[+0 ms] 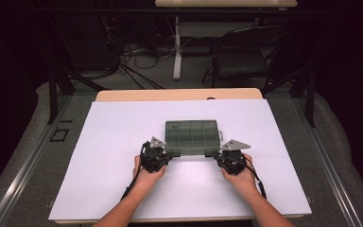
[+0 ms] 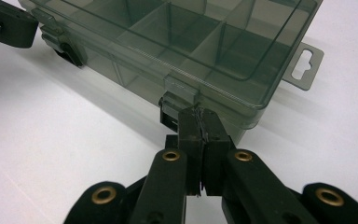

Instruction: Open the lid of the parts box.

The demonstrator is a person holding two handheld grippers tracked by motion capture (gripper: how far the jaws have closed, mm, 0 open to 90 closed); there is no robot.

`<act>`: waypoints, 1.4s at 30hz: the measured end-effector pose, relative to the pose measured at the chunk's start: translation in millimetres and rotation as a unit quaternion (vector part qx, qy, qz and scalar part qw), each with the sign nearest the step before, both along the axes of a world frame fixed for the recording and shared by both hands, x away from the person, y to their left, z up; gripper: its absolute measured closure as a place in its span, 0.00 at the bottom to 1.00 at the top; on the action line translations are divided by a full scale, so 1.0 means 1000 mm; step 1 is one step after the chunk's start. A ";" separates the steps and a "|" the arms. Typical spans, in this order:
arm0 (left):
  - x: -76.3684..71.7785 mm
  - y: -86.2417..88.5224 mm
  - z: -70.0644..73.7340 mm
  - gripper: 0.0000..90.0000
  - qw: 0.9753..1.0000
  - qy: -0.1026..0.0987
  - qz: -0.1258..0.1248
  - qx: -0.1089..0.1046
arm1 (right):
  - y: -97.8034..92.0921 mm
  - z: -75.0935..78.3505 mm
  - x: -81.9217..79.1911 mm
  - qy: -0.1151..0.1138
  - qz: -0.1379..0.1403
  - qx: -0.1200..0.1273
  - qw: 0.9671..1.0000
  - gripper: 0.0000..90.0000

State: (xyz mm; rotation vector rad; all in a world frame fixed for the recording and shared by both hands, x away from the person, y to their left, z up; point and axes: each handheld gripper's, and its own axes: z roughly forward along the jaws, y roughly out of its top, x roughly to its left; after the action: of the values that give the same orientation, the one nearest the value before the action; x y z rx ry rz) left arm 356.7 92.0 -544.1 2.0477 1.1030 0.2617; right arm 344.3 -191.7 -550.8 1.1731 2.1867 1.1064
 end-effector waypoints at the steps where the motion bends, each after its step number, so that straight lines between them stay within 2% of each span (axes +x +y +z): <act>1: 0.000 0.000 0.000 1.00 1.000 0.001 0.001 0.000 | 0.000 0.000 0.000 -0.001 0.000 0.000 1.000 0.99; 20: 0.002 0.001 -0.001 1.00 1.000 -0.003 0.002 -0.010 | 0.002 0.000 0.001 -0.007 0.000 0.005 1.000 0.99; 25: 0.002 0.002 0.001 1.00 1.000 -0.011 0.002 -0.016 | 0.002 0.001 0.000 -0.013 0.000 0.010 1.000 0.99; 32: 0.002 0.006 0.006 1.00 0.999 -0.025 0.015 -0.027 | -0.002 0.007 -0.001 -0.031 -0.008 0.019 0.999 0.99; 34: 0.002 0.009 0.007 1.00 0.999 -0.026 0.020 -0.031 | -0.004 0.009 -0.001 -0.023 -0.009 0.017 1.000 0.99; 35: 0.002 0.009 0.007 1.00 0.999 -0.025 0.022 -0.030 | -0.004 0.009 0.000 -0.029 -0.013 0.022 0.999 0.99; 42: 0.003 0.010 0.008 1.00 0.999 -0.029 0.029 -0.033 | -0.007 0.010 0.003 -0.030 -0.024 0.028 0.999 0.99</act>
State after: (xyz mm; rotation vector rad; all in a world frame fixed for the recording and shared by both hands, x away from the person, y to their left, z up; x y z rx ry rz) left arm 359.8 102.0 -535.6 1.9412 1.1222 0.3078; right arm 346.9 -198.7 -540.9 1.1936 2.0842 1.1745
